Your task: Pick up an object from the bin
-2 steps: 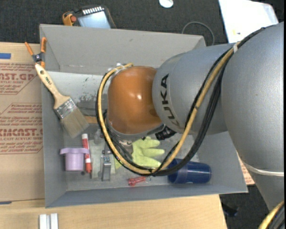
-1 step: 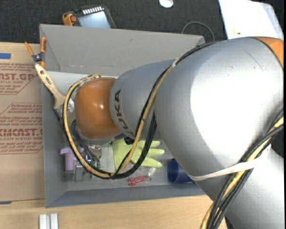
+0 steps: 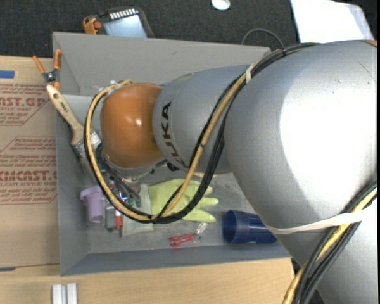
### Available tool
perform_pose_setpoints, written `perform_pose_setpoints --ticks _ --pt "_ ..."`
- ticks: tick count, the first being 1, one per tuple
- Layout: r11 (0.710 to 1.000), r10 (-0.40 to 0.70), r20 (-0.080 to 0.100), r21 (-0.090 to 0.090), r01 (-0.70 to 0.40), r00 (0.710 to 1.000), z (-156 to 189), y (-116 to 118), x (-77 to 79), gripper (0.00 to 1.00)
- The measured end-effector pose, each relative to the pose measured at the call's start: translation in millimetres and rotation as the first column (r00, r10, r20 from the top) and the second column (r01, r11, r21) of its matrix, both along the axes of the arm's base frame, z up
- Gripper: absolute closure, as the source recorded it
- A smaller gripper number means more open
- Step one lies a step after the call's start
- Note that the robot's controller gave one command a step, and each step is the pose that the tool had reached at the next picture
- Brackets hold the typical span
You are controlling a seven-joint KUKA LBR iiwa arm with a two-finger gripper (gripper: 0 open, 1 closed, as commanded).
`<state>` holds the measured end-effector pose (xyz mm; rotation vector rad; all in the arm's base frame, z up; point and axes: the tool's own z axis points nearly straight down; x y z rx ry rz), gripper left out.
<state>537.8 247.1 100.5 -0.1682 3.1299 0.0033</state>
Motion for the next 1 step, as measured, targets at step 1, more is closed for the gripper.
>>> perform_pose_setpoints --ticks 1 --pt "0.987 -0.161 -0.005 0.002 0.161 0.987 3.9 0.4 -14.0 0.00"
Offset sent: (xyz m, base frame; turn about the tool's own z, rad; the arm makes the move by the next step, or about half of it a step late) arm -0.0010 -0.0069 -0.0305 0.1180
